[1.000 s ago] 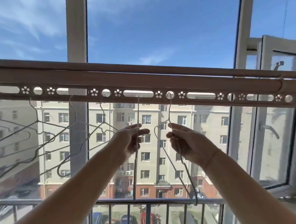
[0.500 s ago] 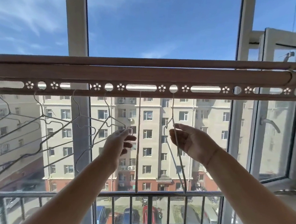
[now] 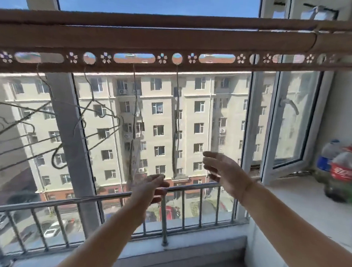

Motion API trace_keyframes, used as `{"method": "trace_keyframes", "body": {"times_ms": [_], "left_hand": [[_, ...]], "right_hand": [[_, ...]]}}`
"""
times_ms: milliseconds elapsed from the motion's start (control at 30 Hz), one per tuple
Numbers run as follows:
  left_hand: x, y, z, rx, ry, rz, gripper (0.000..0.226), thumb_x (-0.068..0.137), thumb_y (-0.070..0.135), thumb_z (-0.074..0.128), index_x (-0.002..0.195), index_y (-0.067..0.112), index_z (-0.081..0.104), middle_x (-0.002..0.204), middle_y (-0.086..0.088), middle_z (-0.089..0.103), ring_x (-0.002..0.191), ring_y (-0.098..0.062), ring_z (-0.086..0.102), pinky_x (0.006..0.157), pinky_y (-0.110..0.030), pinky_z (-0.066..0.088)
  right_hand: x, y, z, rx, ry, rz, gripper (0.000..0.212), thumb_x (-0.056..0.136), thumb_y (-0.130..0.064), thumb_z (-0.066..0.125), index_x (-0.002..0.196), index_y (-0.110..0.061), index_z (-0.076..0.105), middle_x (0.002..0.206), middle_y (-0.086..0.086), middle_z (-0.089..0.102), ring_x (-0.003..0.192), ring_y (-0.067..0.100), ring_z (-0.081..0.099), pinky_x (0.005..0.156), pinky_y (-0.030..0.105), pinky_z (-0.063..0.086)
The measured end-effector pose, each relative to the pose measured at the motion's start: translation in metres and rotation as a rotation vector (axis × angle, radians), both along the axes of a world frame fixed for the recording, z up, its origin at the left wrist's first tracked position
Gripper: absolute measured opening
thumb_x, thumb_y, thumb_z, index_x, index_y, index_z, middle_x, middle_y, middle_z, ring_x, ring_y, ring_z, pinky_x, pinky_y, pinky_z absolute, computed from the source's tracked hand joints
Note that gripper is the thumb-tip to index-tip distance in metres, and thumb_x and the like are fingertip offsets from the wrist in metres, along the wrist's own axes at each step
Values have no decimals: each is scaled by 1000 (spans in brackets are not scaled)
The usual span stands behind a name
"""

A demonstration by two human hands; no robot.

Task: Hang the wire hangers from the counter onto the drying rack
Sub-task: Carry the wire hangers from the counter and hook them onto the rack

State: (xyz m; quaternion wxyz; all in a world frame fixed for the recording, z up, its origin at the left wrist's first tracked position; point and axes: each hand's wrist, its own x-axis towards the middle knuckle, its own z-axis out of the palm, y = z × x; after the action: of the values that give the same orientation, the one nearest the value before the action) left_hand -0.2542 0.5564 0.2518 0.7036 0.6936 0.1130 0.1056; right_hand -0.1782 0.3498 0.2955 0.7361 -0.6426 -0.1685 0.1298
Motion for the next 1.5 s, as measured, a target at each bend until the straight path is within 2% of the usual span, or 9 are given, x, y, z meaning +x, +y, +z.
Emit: {"method": "trace_keyframes", "body": {"times_ms": [333, 500, 600, 733, 867, 1033, 1267, 1367, 1500], "left_hand": [[35, -106, -40, 18, 59, -297, 15, 95, 20, 51, 103, 12, 60, 94, -7, 67, 77, -18, 60, 70, -28, 46], [52, -189, -71, 25, 117, -392, 18, 94, 18, 52, 108, 10, 61, 95, -7, 68, 81, -21, 61, 72, -30, 46], [62, -247, -87, 51, 151, -463, 18, 95, 16, 50, 109, 9, 59, 93, -7, 66, 80, -20, 59, 70, -28, 44], [78, -323, -110, 52, 204, -529, 14, 95, 12, 49, 105, 7, 58, 87, -6, 63, 72, -17, 56, 64, -25, 41], [102, -391, -141, 75, 263, -587, 13, 94, 16, 52, 103, 11, 61, 85, -3, 66, 71, -16, 58, 66, -26, 42], [126, -460, -174, 97, 337, -624, 16, 94, 19, 53, 107, 13, 61, 89, -3, 66, 75, -16, 60, 67, -25, 45], [156, -514, -204, 114, 445, -652, 14, 94, 22, 53, 104, 16, 61, 92, -3, 67, 74, -14, 60, 66, -24, 45], [177, -525, -216, 123, 469, -667, 16, 94, 23, 53, 105, 15, 61, 93, -3, 67, 74, -14, 60, 70, -27, 45], [216, -531, -233, 119, 510, -669, 14, 93, 22, 54, 104, 15, 61, 90, -2, 67, 75, -16, 59, 71, -29, 45]], "right_hand": [[14, -112, -55, -26, 54, -188, 37, 84, -20, 66, 120, -15, 56, 97, -1, 59, 92, 15, 51, 81, 29, 38], [16, -200, -100, -32, 136, -327, 19, 86, -20, 62, 104, -23, 59, 93, -2, 57, 87, 11, 52, 79, 28, 38], [16, -260, -136, -52, 211, -438, 19, 88, -18, 59, 107, -22, 57, 94, -4, 57, 90, 8, 52, 84, 28, 36], [11, -345, -186, -85, 312, -563, 27, 89, -17, 58, 115, -18, 55, 103, -3, 56, 92, 9, 52, 78, 27, 37], [3, -424, -231, -132, 415, -685, 26, 88, -16, 59, 114, -16, 55, 104, 2, 57, 96, 15, 51, 70, 25, 36], [1, -503, -266, -217, 456, -818, 24, 86, -11, 62, 110, -12, 58, 89, 2, 57, 73, 8, 50, 57, 22, 34], [37, -546, -290, -307, 446, -870, 7, 83, -7, 65, 89, -10, 63, 80, 5, 61, 67, 10, 53, 60, 18, 39], [65, -545, -301, -392, 403, -854, 13, 82, -5, 65, 73, -14, 62, 75, 9, 60, 68, 17, 54, 63, 20, 43], [103, -546, -320, -531, 409, -863, 3, 79, -11, 67, 79, -11, 64, 78, 6, 62, 75, 17, 55, 63, 21, 43]]}}
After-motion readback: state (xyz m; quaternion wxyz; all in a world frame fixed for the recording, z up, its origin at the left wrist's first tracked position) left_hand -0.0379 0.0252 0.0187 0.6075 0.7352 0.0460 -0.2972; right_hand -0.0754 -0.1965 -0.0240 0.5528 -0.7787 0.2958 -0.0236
